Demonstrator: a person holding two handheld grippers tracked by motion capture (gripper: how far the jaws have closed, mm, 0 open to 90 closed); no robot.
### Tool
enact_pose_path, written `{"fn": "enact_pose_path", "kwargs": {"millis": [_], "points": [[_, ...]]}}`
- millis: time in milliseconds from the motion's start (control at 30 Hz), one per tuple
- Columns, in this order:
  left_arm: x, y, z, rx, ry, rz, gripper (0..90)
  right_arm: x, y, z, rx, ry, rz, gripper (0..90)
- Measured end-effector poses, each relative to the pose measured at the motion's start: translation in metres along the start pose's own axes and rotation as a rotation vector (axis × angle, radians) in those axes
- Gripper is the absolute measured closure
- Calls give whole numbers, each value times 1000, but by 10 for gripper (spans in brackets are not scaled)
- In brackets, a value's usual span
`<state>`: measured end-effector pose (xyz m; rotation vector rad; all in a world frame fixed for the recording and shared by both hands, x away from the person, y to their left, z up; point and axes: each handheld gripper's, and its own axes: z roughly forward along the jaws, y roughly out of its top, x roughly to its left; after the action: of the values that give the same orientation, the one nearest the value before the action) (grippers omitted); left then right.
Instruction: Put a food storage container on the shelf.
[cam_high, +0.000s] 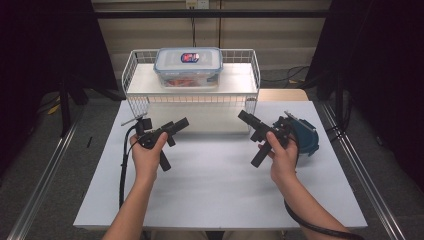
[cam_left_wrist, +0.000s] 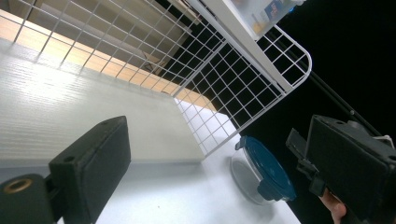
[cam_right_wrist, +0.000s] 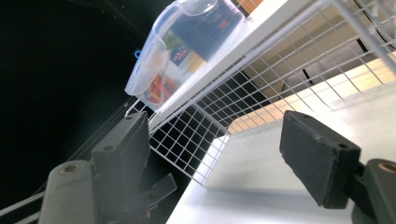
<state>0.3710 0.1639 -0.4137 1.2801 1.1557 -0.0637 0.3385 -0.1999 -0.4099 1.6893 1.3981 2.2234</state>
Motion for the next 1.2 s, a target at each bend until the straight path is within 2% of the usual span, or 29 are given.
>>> {"fn": "enact_pose_path", "kwargs": {"millis": [100,200,267,300,367,400,467,500,633,667,733,767,900,933,1000,1067,1133,1200], "points": [[-1,-2,-1,2,-3,-3,63,-5,0,-6,9,-1,5,245],[0,-4,0,18,-5,7,53,-10,2,-11,17,-23,-34,245],[0,-5,-1,23,-8,15,48,-12,4,-14,32,-22,-42,245],[-1,-6,-1,24,-13,19,43,-14,6,-19,43,-45,-62,246],[-1,-7,-2,36,-29,18,40,-16,7,-21,52,-51,-55,246],[-2,-7,-2,26,-32,9,38,-17,7,-23,58,-67,-63,248],[-1,-8,-3,33,-28,21,38,-20,9,-28,68,-82,-85,252],[-2,-9,-4,35,-33,6,37,-22,11,-30,72,-88,-88,252],[0,-12,-5,58,-40,21,35,-26,18,-40,53,-125,-116,259],[-1,-13,-4,50,-34,12,36,-27,20,-42,52,-133,-111,265],[1,-14,-3,64,-36,15,36,-30,23,-45,46,-143,-110,275],[0,-14,-3,64,-41,3,35,-31,24,-46,45,-153,-115,280],[0,-14,-1,58,-49,0,35,-35,28,-50,55,-182,-142,314],[1,-14,-1,57,-51,2,35,-37,30,-52,66,-205,-142,324],[1,-15,0,57,-58,-10,35,-39,33,-53,65,-214,-137,338],[1,-15,0,62,-56,-6,35,-41,38,-56,70,-248,-137,371],[3,-15,1,67,-49,10,34,-45,42,-58,73,-251,-123,391],[3,-15,1,71,-50,1,34,-48,45,-60,73,-268,-117,417]]}}
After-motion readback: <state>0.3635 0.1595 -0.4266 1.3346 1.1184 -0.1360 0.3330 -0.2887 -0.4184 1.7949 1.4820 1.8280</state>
